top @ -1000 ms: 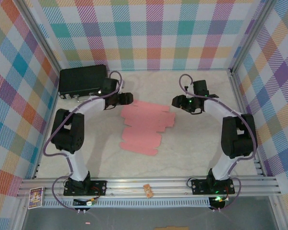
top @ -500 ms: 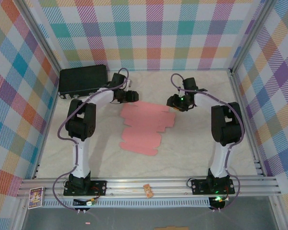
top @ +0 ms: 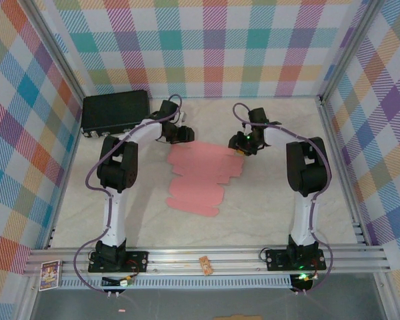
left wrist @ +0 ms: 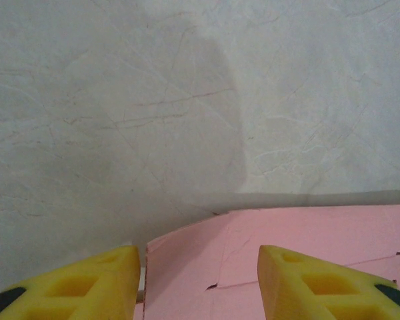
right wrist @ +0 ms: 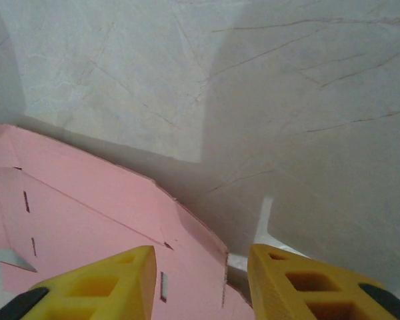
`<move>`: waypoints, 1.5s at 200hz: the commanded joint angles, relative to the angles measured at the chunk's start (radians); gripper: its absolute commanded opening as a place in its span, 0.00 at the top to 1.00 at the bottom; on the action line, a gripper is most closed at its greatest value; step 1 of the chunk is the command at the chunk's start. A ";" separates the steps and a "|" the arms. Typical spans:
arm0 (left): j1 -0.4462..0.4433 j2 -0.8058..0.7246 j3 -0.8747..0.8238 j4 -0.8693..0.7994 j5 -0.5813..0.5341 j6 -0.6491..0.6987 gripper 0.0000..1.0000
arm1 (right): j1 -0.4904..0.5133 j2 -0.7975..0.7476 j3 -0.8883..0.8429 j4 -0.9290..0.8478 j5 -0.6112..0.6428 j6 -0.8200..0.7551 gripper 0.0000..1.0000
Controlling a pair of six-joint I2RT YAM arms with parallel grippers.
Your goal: Fold the paper box
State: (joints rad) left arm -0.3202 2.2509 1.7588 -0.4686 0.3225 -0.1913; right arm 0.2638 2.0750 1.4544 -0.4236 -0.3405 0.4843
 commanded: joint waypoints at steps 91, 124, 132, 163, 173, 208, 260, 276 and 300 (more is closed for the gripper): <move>-0.026 0.021 0.070 -0.041 0.102 -0.013 0.66 | 0.025 0.018 0.047 0.033 -0.118 0.020 0.65; -0.044 0.046 0.104 -0.049 0.147 -0.010 0.66 | 0.032 0.044 0.066 0.044 -0.152 0.022 0.65; -0.049 0.050 0.108 -0.050 0.151 -0.009 0.66 | 0.035 0.049 0.071 0.044 -0.155 0.022 0.65; -0.060 0.072 0.124 -0.042 0.173 -0.016 0.65 | 0.038 0.074 0.096 0.038 -0.162 0.026 0.63; -0.063 0.078 0.129 -0.042 0.178 -0.020 0.64 | 0.038 0.085 0.103 0.040 -0.167 0.028 0.63; -0.069 0.097 0.143 -0.044 0.191 -0.026 0.60 | 0.038 0.109 0.125 0.041 -0.179 0.034 0.63; -0.069 0.032 0.143 -0.066 0.159 -0.019 0.60 | 0.037 0.022 0.122 -0.015 -0.091 -0.005 0.59; -0.069 -0.023 0.129 -0.071 0.132 -0.009 0.60 | 0.038 -0.040 0.112 -0.050 -0.037 -0.025 0.58; -0.069 -0.119 0.082 -0.065 0.088 0.003 0.57 | 0.038 -0.134 0.062 -0.079 0.035 -0.045 0.57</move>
State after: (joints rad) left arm -0.3782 2.2890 1.8687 -0.5121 0.4522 -0.2092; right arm 0.2958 2.0781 1.5482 -0.4469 -0.3916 0.4816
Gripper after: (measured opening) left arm 0.415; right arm 0.425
